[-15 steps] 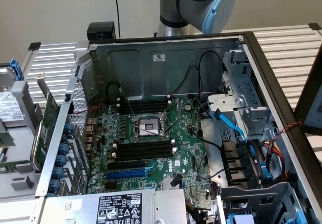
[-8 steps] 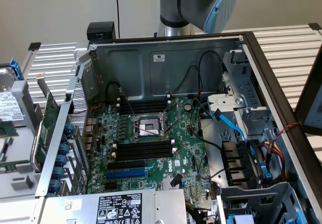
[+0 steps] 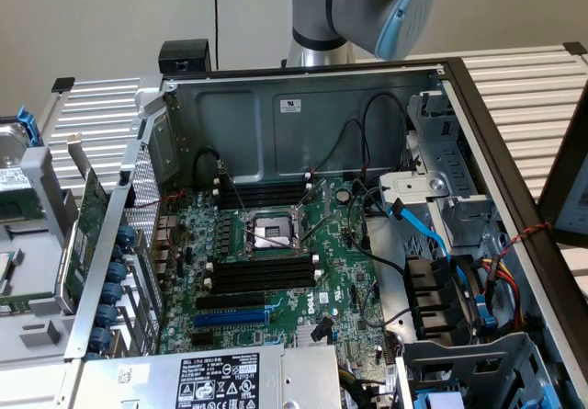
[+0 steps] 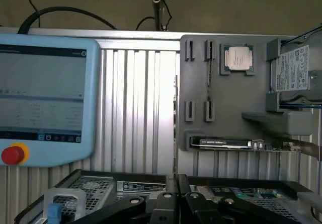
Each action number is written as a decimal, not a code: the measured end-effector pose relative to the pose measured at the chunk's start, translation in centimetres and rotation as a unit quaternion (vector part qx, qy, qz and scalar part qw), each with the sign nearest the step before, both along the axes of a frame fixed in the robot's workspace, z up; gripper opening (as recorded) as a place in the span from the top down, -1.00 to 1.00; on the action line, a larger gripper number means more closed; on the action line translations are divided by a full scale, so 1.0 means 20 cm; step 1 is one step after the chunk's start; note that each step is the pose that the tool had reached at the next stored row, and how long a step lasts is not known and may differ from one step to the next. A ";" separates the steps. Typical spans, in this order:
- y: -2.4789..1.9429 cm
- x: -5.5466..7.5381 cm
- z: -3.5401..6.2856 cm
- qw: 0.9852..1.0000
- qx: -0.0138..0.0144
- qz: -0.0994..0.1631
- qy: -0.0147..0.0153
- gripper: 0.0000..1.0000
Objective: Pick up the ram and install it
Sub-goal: 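Pick up the ram and move it above insertion slot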
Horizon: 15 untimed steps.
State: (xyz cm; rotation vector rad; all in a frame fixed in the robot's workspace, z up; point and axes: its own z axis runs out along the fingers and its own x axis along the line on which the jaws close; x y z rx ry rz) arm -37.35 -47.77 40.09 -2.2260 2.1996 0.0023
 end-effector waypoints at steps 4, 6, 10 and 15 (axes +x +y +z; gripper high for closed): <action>-0.001 0.08 0.084 1.000 0.004 0.000 0.000 0.76; -0.001 0.11 0.114 1.000 0.007 0.000 0.000 0.76; -0.001 0.20 0.121 1.000 0.007 0.001 0.000 0.76; -0.001 0.31 0.122 1.000 0.009 0.001 0.000 0.76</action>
